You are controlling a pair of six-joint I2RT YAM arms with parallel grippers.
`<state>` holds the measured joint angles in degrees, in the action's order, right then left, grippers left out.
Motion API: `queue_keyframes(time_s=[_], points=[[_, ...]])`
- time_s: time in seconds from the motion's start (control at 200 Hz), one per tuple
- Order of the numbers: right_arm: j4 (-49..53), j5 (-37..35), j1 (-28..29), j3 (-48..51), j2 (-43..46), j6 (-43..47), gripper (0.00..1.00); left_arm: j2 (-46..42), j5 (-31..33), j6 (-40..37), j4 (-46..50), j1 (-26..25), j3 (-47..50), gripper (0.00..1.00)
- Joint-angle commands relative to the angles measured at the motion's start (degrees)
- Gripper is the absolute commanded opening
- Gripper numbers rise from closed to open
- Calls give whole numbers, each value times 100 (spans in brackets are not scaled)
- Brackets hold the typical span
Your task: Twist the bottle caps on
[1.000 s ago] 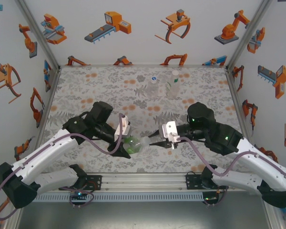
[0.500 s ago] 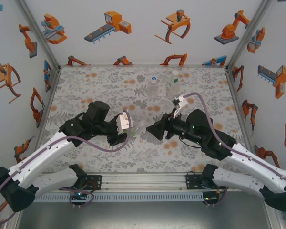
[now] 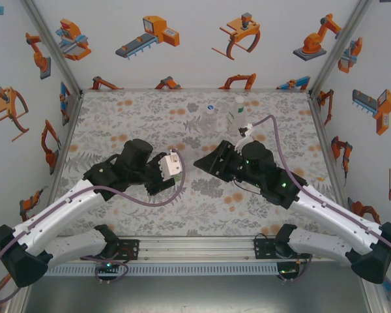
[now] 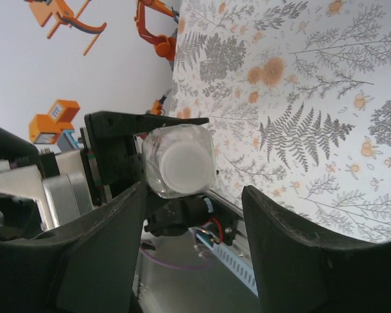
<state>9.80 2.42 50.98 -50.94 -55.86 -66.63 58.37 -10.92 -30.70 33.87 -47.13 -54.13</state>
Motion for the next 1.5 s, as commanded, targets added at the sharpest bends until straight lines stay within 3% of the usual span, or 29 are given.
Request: queue_keyframes(time_s=[0.0,0.325,0.751,1.011,1.161,1.272,1.492], points=[[-275,375,-101,-19,-70,-303,56,13,234,3,-4,-75,56,0],[-302,900,-475,-20,-464,-459,50,46,410,-71,36,-230,51,0],[-427,1277,-564,-83,-839,-512,41,95,659,-153,126,-375,36,0],[-418,1408,-589,-105,-866,-509,25,91,687,-155,120,-392,35,0],[-395,1455,-600,-129,-862,-452,9,118,690,-142,137,-393,30,0],[-688,1561,-601,-99,-798,-99,0,92,627,-136,138,-393,24,0],[-565,1651,-598,-207,-317,1500,0,-120,231,-168,27,-376,85,0]])
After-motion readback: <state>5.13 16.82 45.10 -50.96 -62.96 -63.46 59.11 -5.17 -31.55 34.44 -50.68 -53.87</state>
